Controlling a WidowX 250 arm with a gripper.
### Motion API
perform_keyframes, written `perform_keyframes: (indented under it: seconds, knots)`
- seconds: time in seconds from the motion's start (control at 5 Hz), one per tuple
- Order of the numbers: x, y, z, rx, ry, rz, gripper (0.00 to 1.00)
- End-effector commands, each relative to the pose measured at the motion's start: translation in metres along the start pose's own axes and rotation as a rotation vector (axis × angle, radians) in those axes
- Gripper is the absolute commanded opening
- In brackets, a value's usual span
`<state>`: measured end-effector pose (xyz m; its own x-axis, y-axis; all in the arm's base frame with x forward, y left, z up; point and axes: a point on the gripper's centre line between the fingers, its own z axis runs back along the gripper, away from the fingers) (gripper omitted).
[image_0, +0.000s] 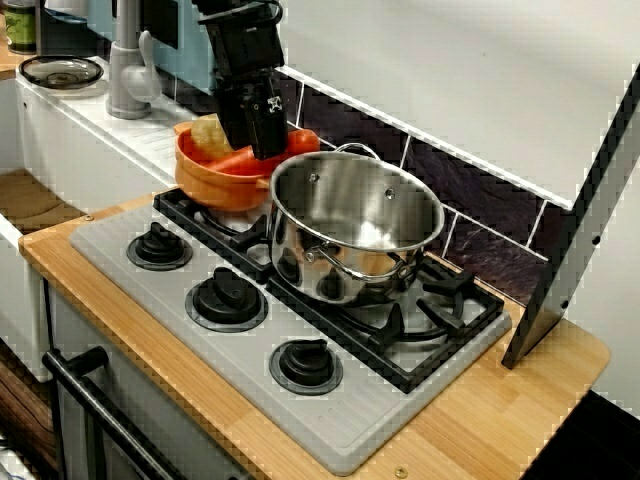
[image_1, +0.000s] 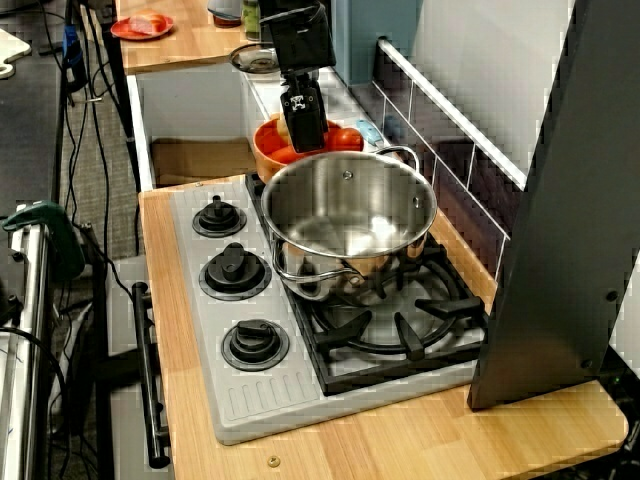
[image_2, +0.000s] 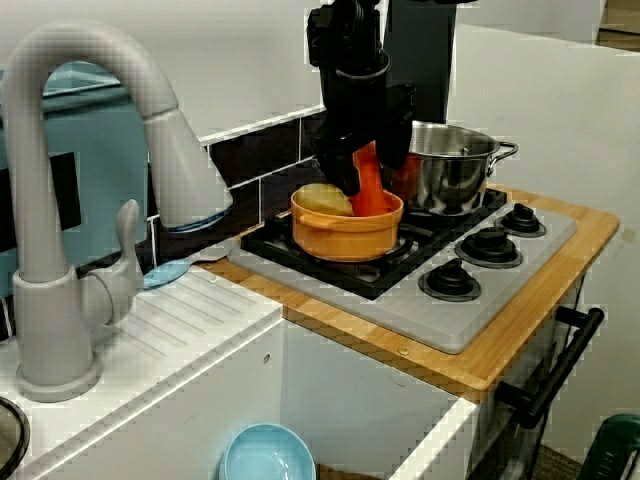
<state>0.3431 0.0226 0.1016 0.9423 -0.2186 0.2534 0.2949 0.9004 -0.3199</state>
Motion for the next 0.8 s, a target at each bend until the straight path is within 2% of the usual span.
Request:
perform_keyframes:
  seconds: [0.0,0.6]
  knots:
    - [0.0,0.0,0.0,0.0,0.0,0.0,1.0]
    - [0.0009,-0.0031,0.0009,-0.021,-0.015,0.015,1.0]
